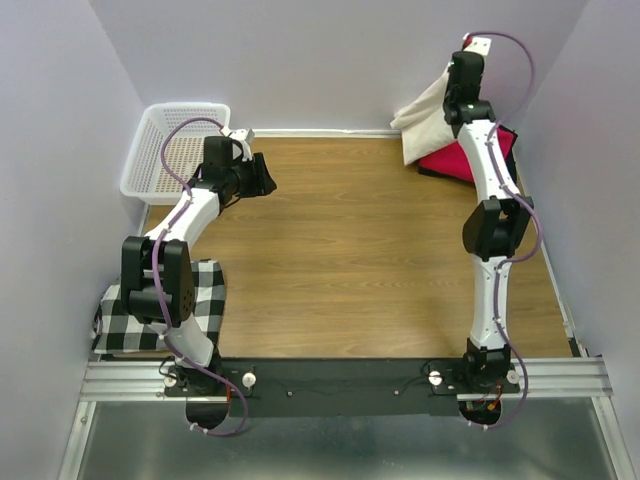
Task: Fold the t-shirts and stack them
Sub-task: Put the neatly folded tshirt into the corner of the board with the right arm
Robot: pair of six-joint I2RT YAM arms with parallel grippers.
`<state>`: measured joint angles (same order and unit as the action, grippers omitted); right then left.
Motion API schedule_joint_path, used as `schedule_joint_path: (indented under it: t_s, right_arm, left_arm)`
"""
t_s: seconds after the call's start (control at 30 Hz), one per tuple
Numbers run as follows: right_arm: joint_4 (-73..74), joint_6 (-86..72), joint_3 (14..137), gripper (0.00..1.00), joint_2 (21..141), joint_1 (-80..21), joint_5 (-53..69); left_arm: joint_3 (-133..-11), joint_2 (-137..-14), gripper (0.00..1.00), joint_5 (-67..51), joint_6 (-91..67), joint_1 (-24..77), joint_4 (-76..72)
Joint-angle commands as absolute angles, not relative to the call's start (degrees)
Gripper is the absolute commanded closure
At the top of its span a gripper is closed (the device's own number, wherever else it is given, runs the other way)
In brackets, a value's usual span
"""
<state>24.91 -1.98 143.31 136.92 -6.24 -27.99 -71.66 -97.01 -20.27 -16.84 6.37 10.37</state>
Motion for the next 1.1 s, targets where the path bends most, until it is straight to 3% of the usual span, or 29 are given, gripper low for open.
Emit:
schedule_joint_path:
  t_s: [0.0, 0.47, 0.73, 0.8, 0.83, 0.87, 0.9, 1.07]
  right_arm:
    - [19.60, -1.93, 141.08, 0.99, 130.87, -2.47, -32.17]
    - [19.60, -7.03, 121.04, 0.99, 132.71, 6.94, -35.32]
    - [20.83, -10.11, 121.99, 0.97, 136.58, 11.33, -37.00]
    - [20.92, -10.19, 122.69, 0.88, 137.89, 12.13, -37.09]
    - [21.00, -10.20, 123.65, 0.71, 138.16, 12.22, -36.65]
    - [21.09, -10.11, 124.18, 0.48, 138.60, 12.30, -36.39]
    - [21.27, -10.11, 124.62, 0.34, 138.95, 12.30, -35.86]
    - [21.88, -11.16, 127.17, 0.13, 137.64, 12.30, -32.26]
  left_arm:
    - [-70.40, -96.24, 0.40, -21.53, -17.75, 6.15, 8.88]
    - [-70.49, -96.42, 0.40, -21.45, -17.93, 6.42, 8.88]
    - [-70.84, -96.50, 0.40, -21.71, -17.49, 6.59, 10.11]
    - [-71.10, -96.59, 0.40, -21.97, -17.14, 6.59, 10.54]
    - [-71.19, -96.68, 0.40, -22.06, -16.96, 6.59, 10.72]
    - [-71.45, -96.85, 0.40, -21.97, -16.88, 6.68, 10.98]
    - [-71.72, -96.94, 0.40, -21.89, -16.27, 6.77, 11.51]
    - [-72.95, -97.21, 0.40, -21.27, -15.29, 6.86, 12.22]
